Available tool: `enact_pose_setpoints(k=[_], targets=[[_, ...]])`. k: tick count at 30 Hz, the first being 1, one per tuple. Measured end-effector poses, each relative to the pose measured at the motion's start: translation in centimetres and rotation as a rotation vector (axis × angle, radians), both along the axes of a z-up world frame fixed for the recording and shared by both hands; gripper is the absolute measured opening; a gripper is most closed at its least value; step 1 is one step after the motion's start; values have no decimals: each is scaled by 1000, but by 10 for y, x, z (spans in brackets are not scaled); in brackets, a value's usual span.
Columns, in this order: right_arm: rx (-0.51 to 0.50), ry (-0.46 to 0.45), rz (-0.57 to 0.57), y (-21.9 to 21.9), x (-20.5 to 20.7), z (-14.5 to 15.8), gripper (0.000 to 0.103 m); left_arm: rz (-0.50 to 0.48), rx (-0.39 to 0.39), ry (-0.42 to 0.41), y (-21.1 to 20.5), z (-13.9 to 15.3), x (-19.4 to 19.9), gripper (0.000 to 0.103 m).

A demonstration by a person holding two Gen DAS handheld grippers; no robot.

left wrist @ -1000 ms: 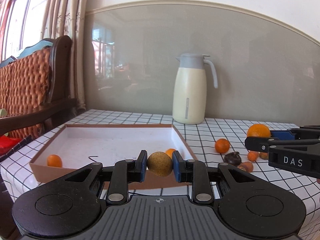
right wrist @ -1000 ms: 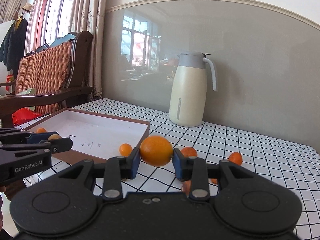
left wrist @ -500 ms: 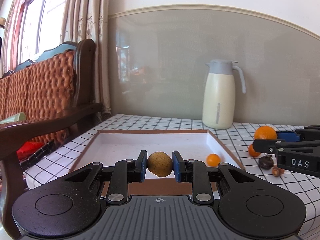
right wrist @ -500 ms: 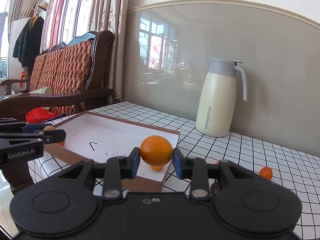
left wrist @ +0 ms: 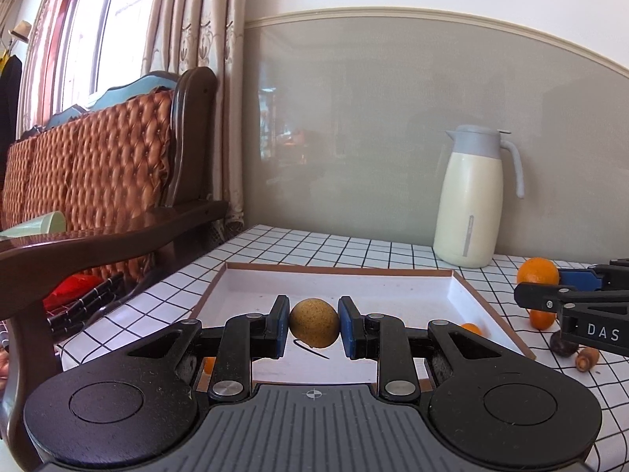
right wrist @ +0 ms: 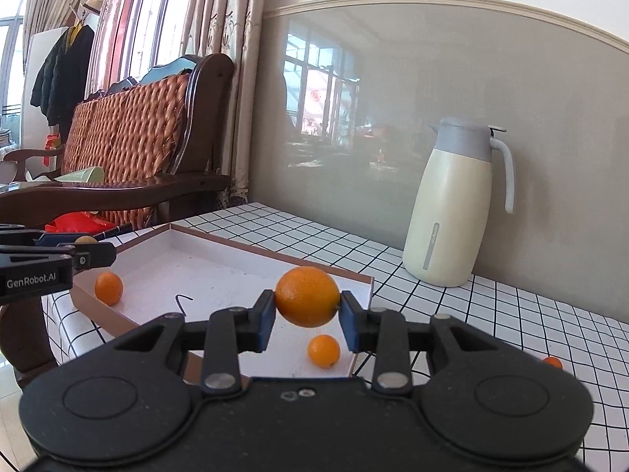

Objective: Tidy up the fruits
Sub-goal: 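Carry the brown fruit and orange over the box and open both tools to release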

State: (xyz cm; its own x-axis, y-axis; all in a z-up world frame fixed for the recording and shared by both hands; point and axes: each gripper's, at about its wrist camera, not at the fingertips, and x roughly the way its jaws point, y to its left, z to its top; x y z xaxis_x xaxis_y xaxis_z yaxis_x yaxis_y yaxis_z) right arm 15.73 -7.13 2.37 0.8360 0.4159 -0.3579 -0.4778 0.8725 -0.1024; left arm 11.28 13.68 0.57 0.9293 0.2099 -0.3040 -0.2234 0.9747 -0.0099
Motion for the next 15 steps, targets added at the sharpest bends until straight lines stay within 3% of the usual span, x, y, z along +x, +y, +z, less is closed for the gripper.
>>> enact_pose_setpoints(k=[15], targets=[[25,24,4,15,41,-3,26,24,-14,18,25,-2,42,27]])
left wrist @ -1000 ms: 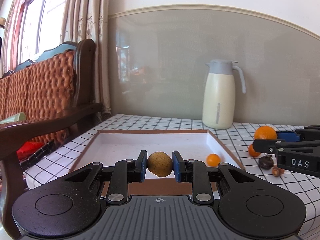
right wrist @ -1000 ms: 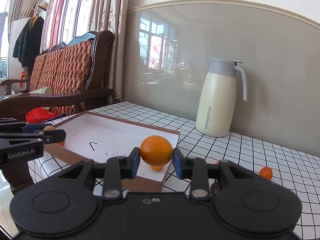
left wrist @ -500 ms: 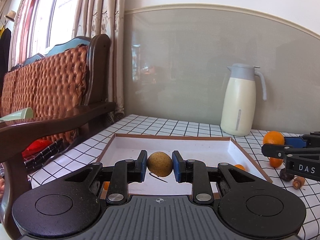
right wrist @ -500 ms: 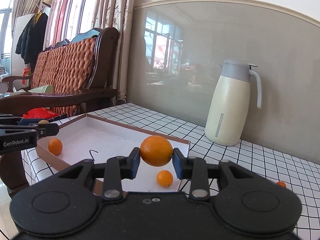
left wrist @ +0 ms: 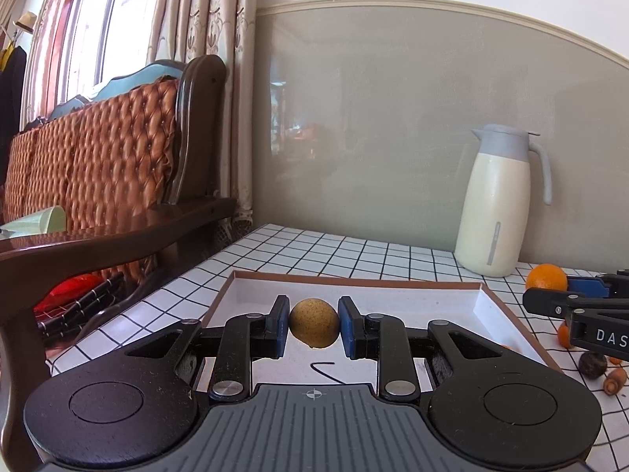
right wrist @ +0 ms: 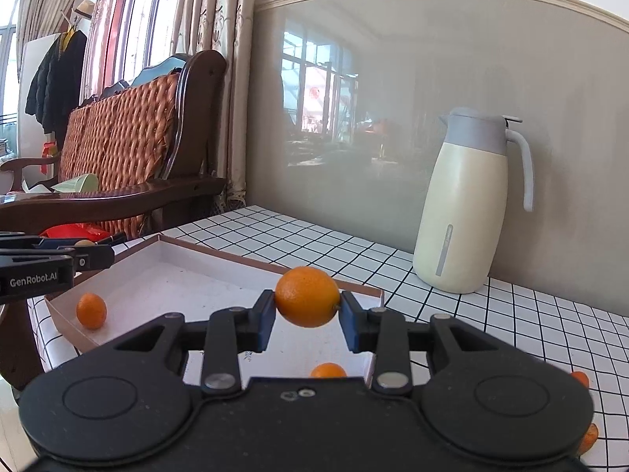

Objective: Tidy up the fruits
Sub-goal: 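Carry the brown fruit and orange over the box and open both tools to release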

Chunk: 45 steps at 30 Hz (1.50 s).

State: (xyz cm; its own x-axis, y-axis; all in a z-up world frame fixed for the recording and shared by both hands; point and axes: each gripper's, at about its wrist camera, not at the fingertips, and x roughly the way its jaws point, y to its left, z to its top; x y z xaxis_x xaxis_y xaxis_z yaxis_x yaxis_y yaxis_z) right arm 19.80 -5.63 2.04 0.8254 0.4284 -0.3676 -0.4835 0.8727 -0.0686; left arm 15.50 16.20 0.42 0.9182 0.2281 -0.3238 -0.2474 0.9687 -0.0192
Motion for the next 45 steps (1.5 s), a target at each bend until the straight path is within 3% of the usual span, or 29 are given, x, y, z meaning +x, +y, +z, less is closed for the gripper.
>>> enact_pose_setpoints(k=[15,32,33,34,35,36,37,39,45], targets=[[6,62,2,19,57,-11,26,68,-40,48,41,-4,58,27],[21,178,-17,27,103,-22,27,127,-53,91,61,-15,90,28],[8,184,-6,30,106,-21,34,135,-51,96,61,-17,93,28],[-26,179,-11,34,109,-21,61,147,-53,102,62,-18,96,28],[-48,152,-35,35,110,-21,80,153,-55,101,62,-18,97,48],[-36,104,-65,32,107,-20,98,157,-50,92,61,-18,96,94],[-8,69,-75,27,105,-20,96,165,-29,65,59,-17,92,102],[15,104,-66,22,110,-20,96,160,12,53,54,-14,91,103],[37,86,-87,16,106,-17,97,138,13,51,49,-13,88,103]])
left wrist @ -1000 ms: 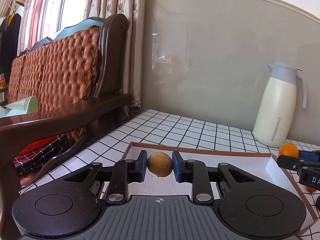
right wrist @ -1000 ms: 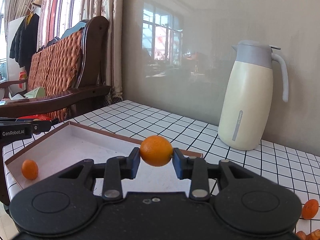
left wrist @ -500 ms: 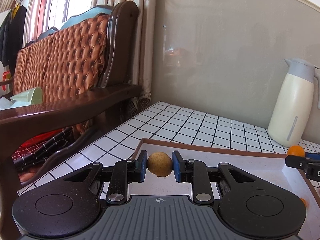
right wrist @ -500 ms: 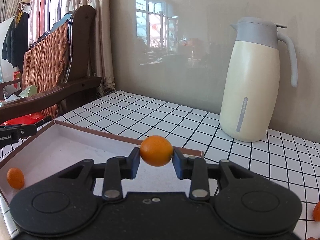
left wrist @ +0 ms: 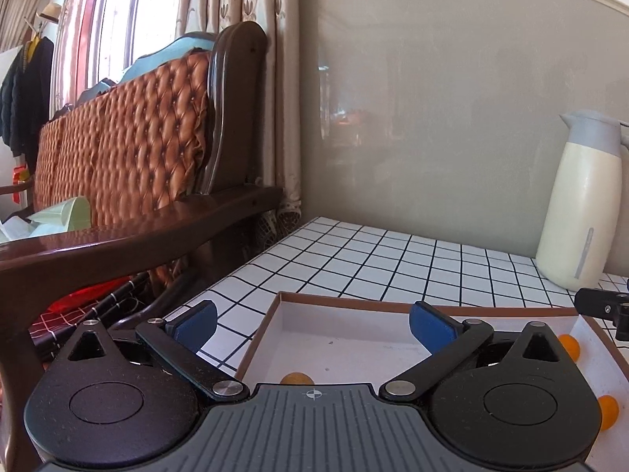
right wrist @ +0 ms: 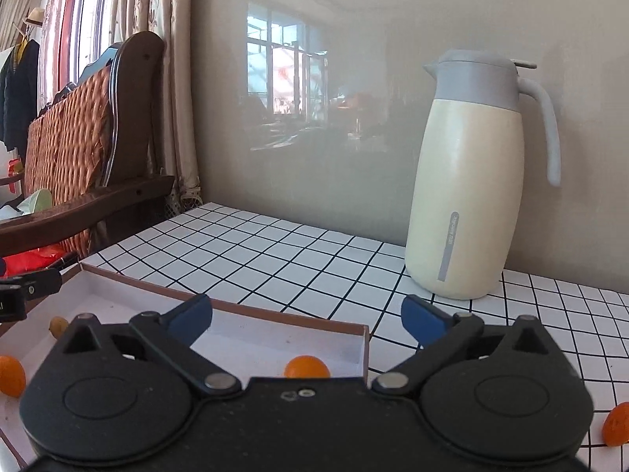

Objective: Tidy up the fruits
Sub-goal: 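Carry the brown fruit and orange over the box and open both tools to release, then move both open tools back from the box toward the fruit pile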

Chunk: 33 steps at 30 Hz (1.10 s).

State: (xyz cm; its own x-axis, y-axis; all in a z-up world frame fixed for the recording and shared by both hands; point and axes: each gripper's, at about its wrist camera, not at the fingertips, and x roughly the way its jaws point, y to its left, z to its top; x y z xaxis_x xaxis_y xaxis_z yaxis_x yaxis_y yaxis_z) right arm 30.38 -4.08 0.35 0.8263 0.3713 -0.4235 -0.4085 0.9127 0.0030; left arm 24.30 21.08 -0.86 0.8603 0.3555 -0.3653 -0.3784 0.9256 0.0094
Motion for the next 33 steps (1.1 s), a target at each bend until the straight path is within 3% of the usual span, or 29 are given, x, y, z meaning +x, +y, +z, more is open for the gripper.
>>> enact_pose_setpoints(k=[4,10,14,16,19,28,33], targets=[[-7,-13,3,0,-5,5,97,3,-2,-12,-3,4,-6,103],[-8,-113,-55,-2,-34,22,97,11,-5,2,-19,13,-21,103],[-74,-214,-92,0,-65,32,97,2,-31,-84,-31,24,-44,103],[-85,-215,-65,-5,-79,34,97,0,-12,-125,-40,29,-55,103],[-45,-205,-45,-20,-96,38,97,-17,19,-121,-55,32,-66,103],[-39,-161,-84,-63,-125,38,97,-48,-1,-160,-90,24,-115,103],[-40,-139,-129,-96,-139,34,97,-151,-43,-106,-110,16,-123,103]])
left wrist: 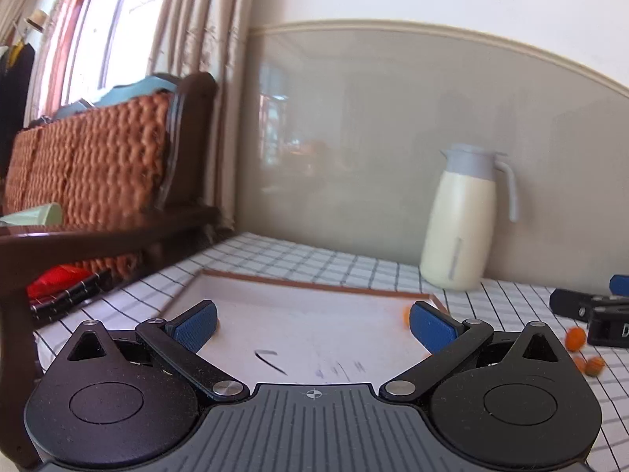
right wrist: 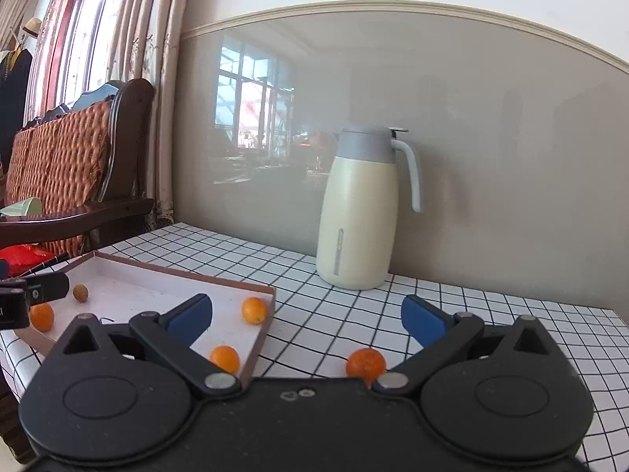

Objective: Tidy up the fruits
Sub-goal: 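Move both open tools back from the box toward the fruit pile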

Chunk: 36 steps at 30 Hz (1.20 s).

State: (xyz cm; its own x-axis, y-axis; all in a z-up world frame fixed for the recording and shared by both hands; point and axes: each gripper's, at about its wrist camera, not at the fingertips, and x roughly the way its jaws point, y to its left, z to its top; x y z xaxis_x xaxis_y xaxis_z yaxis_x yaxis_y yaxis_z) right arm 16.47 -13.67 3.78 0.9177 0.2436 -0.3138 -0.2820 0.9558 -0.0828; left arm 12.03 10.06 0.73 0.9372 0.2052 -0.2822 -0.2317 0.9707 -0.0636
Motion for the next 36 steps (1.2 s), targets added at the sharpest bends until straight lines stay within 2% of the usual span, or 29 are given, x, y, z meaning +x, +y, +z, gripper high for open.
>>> enact_pose_setpoints(k=[2,4,8,20,27,36], targets=[[14,17,-21,-16,-3,-2,97,-31,30,15,-16,-4,1,103],[34,21,-41,-30,-7,-3,97,-96,53,-1,-33,-7,0,103],[65,40,-66,-57,-12,-5,94,-157,97,-20,-64,-10,0,103],[69,73,-156,-112,-18,-14,92,-280,82,10,-118,-18,9,103],[64,108,-185,-133,-17,-22,91,-345,103,25,-145,-22,12,103],[55,141,-216,-152,-16,-32,85,-406,98,71,-183,-33,24,103]])
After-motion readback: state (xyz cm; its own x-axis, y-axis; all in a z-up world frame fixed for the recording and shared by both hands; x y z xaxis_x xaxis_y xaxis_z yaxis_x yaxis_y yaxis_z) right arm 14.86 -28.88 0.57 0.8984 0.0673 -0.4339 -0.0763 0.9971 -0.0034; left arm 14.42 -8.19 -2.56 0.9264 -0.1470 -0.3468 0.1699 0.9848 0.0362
